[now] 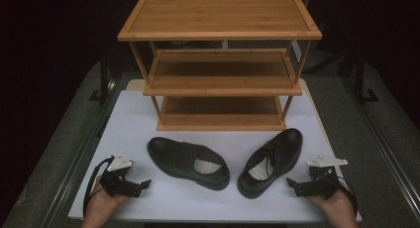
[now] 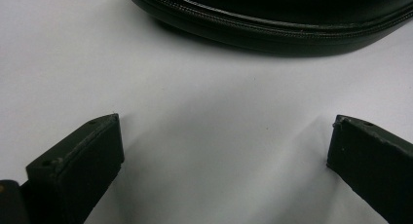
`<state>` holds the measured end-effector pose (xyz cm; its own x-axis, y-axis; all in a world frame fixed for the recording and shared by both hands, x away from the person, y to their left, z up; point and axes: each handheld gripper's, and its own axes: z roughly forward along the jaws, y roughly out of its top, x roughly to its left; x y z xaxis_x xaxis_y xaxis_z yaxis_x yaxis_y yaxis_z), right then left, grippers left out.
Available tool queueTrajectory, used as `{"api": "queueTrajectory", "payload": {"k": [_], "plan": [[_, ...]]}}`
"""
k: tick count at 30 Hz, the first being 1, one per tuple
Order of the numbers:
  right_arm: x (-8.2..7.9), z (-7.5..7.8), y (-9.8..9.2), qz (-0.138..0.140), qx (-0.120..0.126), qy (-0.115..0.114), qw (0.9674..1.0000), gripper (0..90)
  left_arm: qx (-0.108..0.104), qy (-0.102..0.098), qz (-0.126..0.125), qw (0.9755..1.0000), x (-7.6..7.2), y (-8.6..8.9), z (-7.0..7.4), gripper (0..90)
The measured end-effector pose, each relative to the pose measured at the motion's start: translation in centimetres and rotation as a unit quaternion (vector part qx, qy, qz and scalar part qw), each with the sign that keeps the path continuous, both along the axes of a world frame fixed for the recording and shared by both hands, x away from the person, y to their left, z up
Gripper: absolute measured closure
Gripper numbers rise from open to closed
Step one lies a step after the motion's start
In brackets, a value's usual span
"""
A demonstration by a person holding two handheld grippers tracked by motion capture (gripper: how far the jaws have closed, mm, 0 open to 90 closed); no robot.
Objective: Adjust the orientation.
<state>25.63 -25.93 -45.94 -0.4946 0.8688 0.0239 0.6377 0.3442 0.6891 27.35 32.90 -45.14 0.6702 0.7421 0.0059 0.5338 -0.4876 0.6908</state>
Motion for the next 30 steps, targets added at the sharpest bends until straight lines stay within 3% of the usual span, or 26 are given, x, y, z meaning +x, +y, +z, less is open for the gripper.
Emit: {"api": "queueTrajectory", "payload": {"k": [12,15,17,21,22,23,26,30], "plan": [[0.0,0.0,0.0,0.0,0.0,0.001,1.0,0.0,0.0,-0.006,0.004,1.0,-0.1,0.1,0.1,1.2],[0.0,0.0,0.0,0.0,0.0,0.001,1.0,0.0,-0.015,-0.021,-0.002,0.9997,-0.5,0.3,0.3,21.4],[0.0,0.0,0.0,0.0,0.0,0.001,1.0,0.0,-0.011,-0.021,0.004,0.9997,-0.6,0.3,0.4,25.0],[0.0,0.0,0.0,0.0,0.0,0.001,1.0,0.0,-0.024,-0.034,0.0,0.9991,-1.4,0.2,1.1,47.6],[0.0,0.0,0.0,0.0,0.0,0.001,1.0,0.0,-0.03,-0.035,0.002,0.9989,-1.5,0.2,1.3,47.6],[0.0,0.0,0.0,0.0,0.0,0.0,1.0,0.0,-0.044,-0.036,0.005,0.9984,-1.7,0.1,1.8,62.1],[0.0,0.0,0.0,0.0,0.0,0.0,1.0,0.0,-0.049,-0.031,0.004,0.9983,-1.6,-0.3,2.4,86.9],[0.0,0.0,0.0,0.0,0.0,0.0,1.0,0.0,-0.039,-0.025,0.01,0.9989,-0.8,-1.2,2.6,90.0]]}}
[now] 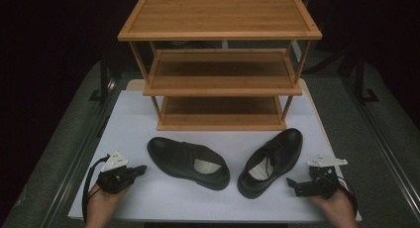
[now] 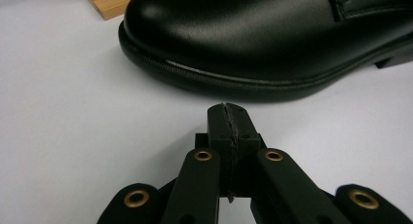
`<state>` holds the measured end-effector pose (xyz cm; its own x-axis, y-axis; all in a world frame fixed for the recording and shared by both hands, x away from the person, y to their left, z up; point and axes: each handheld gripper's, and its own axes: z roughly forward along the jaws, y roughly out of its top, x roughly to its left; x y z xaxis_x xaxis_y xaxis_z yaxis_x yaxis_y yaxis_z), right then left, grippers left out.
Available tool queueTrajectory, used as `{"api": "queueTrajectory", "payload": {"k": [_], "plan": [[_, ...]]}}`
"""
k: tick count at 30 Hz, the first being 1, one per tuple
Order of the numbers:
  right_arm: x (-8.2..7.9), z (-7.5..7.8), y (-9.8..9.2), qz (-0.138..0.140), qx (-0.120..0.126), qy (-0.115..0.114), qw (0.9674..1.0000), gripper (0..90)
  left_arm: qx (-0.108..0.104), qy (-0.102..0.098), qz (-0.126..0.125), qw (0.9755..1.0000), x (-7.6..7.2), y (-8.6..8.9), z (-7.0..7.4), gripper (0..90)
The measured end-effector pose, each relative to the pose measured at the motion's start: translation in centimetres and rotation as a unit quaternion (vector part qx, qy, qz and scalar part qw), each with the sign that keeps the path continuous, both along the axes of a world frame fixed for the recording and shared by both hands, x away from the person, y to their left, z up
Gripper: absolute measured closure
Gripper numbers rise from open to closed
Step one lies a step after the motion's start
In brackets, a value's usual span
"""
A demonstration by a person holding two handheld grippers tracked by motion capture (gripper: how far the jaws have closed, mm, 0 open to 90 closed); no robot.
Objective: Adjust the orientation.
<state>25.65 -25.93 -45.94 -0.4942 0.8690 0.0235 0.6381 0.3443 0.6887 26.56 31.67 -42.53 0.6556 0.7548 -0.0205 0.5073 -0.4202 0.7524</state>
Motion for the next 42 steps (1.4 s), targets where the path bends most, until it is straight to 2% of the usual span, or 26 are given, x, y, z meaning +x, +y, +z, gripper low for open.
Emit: {"api": "queueTrajectory", "payload": {"k": [6,15,25,32,35,42], "plan": [[0.0,0.0,0.0,0.0,0.0,0.0,1.0,0.0,0.012,0.014,-0.006,0.9998,1.2,-1.2,-0.6,90.0],[0.0,0.0,0.0,0.001,0.0,-0.001,1.0,0.0,0.02,0.017,0.0,0.9997,2.8,-1.9,-0.7,90.0],[0.0,0.0,0.0,0.0,0.0,0.0,1.0,0.0,0.023,0.02,0.002,0.9995,3.8,-2.1,-0.6,90.0],[0.0,0.0,0.0,0.0,0.0,0.0,1.0,0.0,0.027,0.024,0.003,0.9994,5.7,-2.8,-0.5,90.0],[0.0,0.0,0.0,0.001,0.0,-0.001,1.0,0.0,0.027,0.022,-0.001,0.9994,6.2,-2.9,-0.5,90.0],[0.0,0.0,0.0,0.0,0.001,0.0,1.0,0.0,0.029,0.018,-0.015,0.9993,7.5,-4.5,-0.3,90.0]]}}
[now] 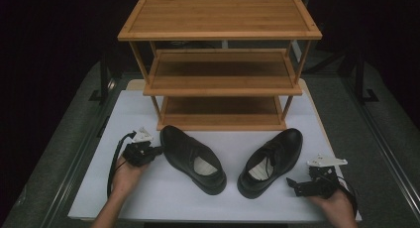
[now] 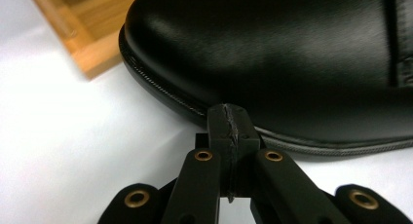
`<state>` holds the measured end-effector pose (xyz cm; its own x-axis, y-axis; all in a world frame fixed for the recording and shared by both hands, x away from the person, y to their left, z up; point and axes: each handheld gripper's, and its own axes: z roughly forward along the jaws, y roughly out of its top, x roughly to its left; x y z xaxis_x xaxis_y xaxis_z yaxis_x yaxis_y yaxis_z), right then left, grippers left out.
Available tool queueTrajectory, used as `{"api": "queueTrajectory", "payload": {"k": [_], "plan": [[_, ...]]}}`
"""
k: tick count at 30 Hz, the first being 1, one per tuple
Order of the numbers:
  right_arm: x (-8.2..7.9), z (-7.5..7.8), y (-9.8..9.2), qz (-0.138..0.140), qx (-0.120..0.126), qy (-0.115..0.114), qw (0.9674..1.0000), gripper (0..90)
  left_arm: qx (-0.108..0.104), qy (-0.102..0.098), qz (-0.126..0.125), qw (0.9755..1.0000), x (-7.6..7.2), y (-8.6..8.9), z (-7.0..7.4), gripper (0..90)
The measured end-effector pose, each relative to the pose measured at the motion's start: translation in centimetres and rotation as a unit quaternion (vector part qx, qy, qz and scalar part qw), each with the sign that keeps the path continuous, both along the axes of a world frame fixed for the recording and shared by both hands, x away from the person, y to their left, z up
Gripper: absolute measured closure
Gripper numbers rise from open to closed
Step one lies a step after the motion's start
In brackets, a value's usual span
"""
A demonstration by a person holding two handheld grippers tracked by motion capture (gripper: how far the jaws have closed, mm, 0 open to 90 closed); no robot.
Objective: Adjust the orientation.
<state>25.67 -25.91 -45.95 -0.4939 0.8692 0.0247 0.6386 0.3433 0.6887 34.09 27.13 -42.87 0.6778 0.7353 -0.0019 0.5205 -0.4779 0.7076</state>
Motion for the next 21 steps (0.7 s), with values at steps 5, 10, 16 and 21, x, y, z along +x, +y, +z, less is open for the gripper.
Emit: {"api": "queueTrajectory", "payload": {"k": [5,10,16,21], "plan": [[0.0,0.0,0.0,0.001,-0.001,-0.001,1.0,0.0,-0.003,-0.002,-0.012,0.9999,0.8,-1.0,0.1,90.0],[0.0,0.0,0.0,0.001,-0.001,-0.001,1.0,0.0,-0.01,-0.003,-0.02,0.9998,1.6,-2.1,0.1,90.0],[0.0,0.0,0.0,0.001,0.0,-0.001,1.0,0.0,-0.022,-0.006,-0.035,0.9991,2.5,-3.7,0.1,90.0],[0.0,0.0,0.0,0.001,0.0,-0.001,1.0,0.0,-0.02,-0.006,-0.047,0.9987,3.2,-5.2,0.1,90.0]]}}
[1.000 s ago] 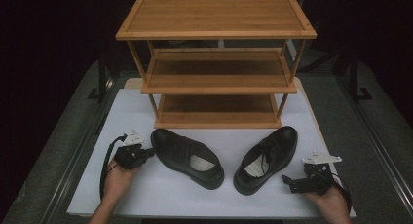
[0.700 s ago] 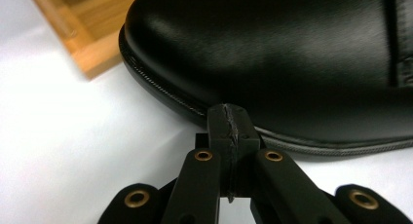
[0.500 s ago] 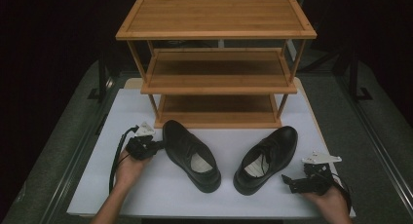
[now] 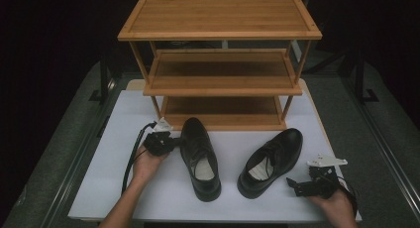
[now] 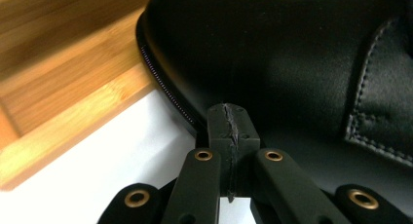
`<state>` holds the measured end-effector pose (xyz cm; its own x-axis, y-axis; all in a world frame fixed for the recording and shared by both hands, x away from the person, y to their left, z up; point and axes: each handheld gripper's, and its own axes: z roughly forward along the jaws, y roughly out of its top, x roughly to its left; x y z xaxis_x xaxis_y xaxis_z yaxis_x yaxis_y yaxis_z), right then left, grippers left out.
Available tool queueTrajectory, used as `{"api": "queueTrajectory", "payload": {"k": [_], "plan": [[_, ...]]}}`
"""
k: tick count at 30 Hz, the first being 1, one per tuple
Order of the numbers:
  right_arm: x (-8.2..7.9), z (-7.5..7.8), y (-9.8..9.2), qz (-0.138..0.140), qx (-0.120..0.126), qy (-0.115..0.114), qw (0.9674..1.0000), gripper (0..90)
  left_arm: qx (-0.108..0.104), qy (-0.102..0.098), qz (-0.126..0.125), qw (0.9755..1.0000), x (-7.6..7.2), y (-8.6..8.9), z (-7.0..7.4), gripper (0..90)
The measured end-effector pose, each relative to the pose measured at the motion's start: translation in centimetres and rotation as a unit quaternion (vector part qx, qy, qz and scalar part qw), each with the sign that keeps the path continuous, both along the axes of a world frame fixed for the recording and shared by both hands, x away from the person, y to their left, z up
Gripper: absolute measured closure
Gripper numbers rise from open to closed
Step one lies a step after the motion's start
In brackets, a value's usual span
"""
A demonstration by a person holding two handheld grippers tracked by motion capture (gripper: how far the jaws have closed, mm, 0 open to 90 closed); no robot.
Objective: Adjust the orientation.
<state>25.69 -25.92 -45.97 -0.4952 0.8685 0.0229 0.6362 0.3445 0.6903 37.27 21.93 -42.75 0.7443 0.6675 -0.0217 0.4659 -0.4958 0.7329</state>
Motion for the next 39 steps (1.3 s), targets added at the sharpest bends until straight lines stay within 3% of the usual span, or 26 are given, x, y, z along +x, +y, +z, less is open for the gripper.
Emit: {"api": "queueTrajectory", "payload": {"k": [5,10,21,22,28,33,39], "plan": [[0.0,0.0,0.0,0.001,0.0,0.0,1.0,0.0,-0.011,0.001,-0.009,0.9999,0.4,-1.3,-0.3,90.0],[0.0,0.0,0.0,0.001,0.0,0.0,1.0,0.0,-0.004,-0.001,-0.02,0.9998,0.4,-2.1,-0.2,90.0],[0.0,0.0,0.0,0.0,0.0,0.0,1.0,0.0,-0.006,0.005,-0.018,0.9998,0.3,-1.3,-0.4,89.4],[0.0,0.0,0.0,0.0,0.0,0.0,1.0,0.0,-0.004,0.005,-0.016,0.9999,0.3,-1.1,-0.3,83.5],[0.0,0.0,0.0,0.0,0.0,0.0,1.0,0.0,0.008,0.006,-0.012,0.9999,-0.7,0.2,0.3,68.9],[0.0,0.0,0.0,0.0,0.0,0.0,1.0,0.0,0.026,0.011,-0.008,0.9996,-1.8,1.4,0.5,49.0],[0.0,0.0,0.0,0.0,0.001,0.001,1.0,0.0,0.018,0.011,0.0,0.9998,-3.1,2.8,0.8,30.7]]}}
